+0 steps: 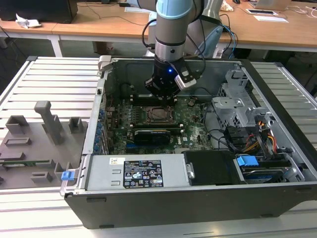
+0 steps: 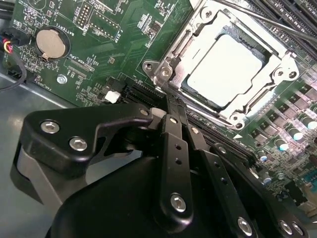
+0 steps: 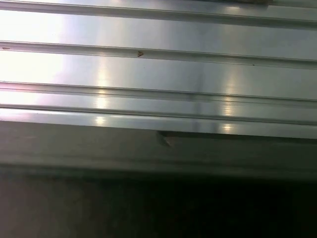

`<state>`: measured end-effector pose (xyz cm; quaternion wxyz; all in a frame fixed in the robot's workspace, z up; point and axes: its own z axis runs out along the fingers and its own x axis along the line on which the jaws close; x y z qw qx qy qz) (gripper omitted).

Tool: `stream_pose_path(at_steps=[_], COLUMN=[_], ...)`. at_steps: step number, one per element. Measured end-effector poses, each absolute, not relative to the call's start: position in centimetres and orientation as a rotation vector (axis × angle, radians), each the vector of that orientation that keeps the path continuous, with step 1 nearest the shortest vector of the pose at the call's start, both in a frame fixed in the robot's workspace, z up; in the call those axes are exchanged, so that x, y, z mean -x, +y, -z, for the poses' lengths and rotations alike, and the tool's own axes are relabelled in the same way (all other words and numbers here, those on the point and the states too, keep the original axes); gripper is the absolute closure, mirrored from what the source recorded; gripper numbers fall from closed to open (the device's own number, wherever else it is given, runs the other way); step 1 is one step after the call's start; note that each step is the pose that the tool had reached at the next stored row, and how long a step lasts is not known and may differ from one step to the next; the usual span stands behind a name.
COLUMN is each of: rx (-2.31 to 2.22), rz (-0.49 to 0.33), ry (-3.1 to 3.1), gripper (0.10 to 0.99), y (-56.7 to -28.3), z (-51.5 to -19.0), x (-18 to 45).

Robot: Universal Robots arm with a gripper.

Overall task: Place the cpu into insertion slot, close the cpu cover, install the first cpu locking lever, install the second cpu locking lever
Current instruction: 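Install the first cpu locking lever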

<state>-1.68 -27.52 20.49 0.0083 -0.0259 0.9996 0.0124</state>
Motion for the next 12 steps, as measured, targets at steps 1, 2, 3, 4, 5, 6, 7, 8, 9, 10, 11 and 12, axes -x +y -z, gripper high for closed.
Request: stream_pose_path(at_steps=[1, 2, 3, 4, 5, 6, 7, 8, 9, 10, 11, 12], rx=[0.081, 0.081, 0.081, 0.081, 0.081, 0.081, 0.081, 0.081, 0.081, 0.081, 0.081, 0.081], rz=[-0.038, -0.036, -0.035, -0.035, -0.037, -0.035, -0.034, -0.034, -0.034, -0.034, -0.034, -0.034], ry=[3.124, 3.124, 3.124, 3.124, 3.123, 3.123, 3.124, 3.124, 3.124, 3.124, 3.124, 3.124], gripper=[0.980, 0.980, 0.980, 0.980, 0.980, 0.980, 0.980, 0.980, 0.980, 0.980, 0.980, 0.980], y=[-27.52, -27.52, -27.52, -27.52, -27.49, -27.50, -27.51, -27.52, -27.52, -27.52, -27.51, -27.51], z=[-20.46, -20.41, -20.35, -20.31, -20.21, -20.20, -20.16, -20.15, -20.15, -20.15, -20.15, -20.17], x=[1.67, 1.67, 1.67, 1.67, 1.66, 1.66, 1.67, 1.67, 1.67, 1.67, 1.67, 1.67])
